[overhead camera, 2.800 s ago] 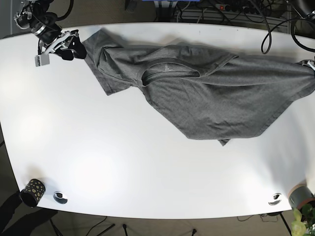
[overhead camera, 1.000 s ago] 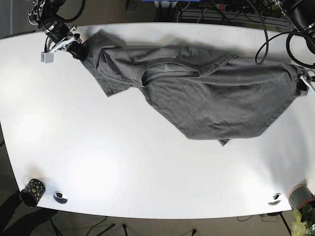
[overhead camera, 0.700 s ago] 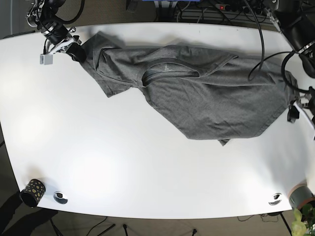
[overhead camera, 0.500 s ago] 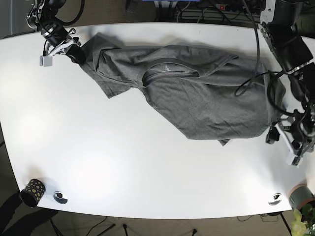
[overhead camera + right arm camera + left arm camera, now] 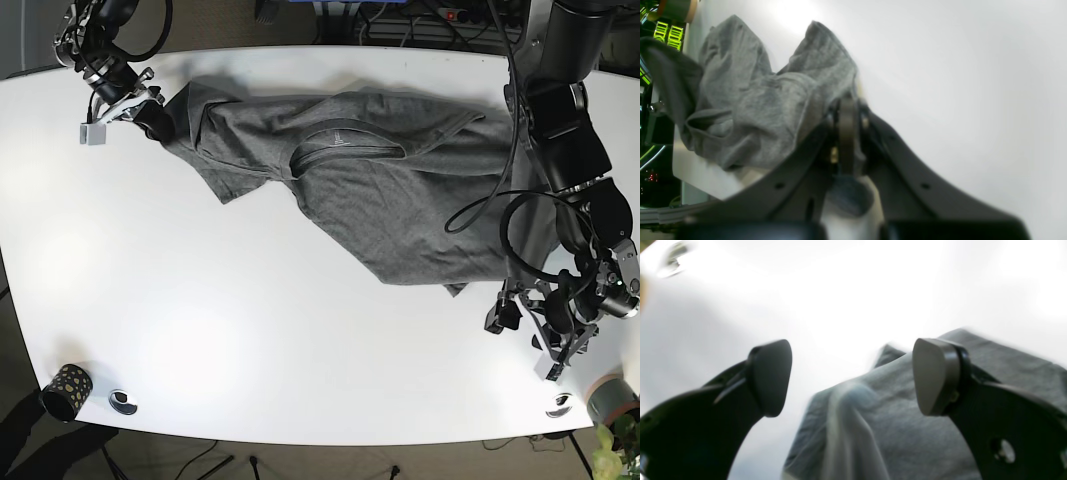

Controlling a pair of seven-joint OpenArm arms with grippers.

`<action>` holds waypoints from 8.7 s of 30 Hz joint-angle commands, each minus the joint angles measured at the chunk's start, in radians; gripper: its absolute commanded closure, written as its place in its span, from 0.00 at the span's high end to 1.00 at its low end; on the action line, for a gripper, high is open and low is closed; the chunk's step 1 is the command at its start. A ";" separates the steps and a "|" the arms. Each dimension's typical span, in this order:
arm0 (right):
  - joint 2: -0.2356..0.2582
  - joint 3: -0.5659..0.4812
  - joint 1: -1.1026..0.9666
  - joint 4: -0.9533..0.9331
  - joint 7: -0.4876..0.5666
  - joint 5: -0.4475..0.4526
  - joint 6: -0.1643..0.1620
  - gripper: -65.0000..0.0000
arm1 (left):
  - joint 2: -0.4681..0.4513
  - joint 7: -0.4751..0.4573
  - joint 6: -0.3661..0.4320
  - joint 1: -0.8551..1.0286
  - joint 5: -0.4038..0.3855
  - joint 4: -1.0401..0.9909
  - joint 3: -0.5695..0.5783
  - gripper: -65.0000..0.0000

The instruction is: Fold the T-shirt properly

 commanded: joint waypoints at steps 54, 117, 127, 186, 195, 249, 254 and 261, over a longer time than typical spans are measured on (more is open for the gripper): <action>0.012 0.004 0.021 0.013 0.014 0.026 0.006 0.00 | -0.012 -0.585 0.186 -0.212 -0.001 -0.843 0.496 0.79; 0.212 -0.311 0.881 -0.202 0.044 -0.436 0.010 0.00 | -0.262 -0.201 0.121 -0.215 0.000 -0.042 0.103 0.01; 0.289 -0.448 1.231 -0.369 0.046 -0.436 0.009 0.00 | -0.282 -0.210 0.207 -0.407 -0.001 -0.086 0.102 0.01; 0.316 -0.213 0.505 -0.028 -0.025 -0.150 0.009 0.00 | -0.110 -0.086 0.186 0.222 -0.001 0.440 -0.050 0.03; 0.287 -0.181 0.442 0.013 -0.025 -0.153 0.008 0.00 | 0.015 -0.086 0.192 0.216 0.000 0.435 0.016 0.36; 0.157 -0.188 0.240 0.180 -0.025 -0.155 0.010 0.00 | 0.232 -1.096 0.669 -0.276 -0.006 -0.961 0.763 0.72; 0.160 -0.230 0.165 0.277 -0.025 -0.152 0.010 0.00 | 0.131 -1.001 0.671 -0.223 -0.007 -0.746 0.717 0.72; 0.160 -0.224 -0.062 0.435 -0.025 -0.147 0.010 0.00 | 0.037 -0.867 0.669 -0.086 -0.003 -0.447 0.597 0.72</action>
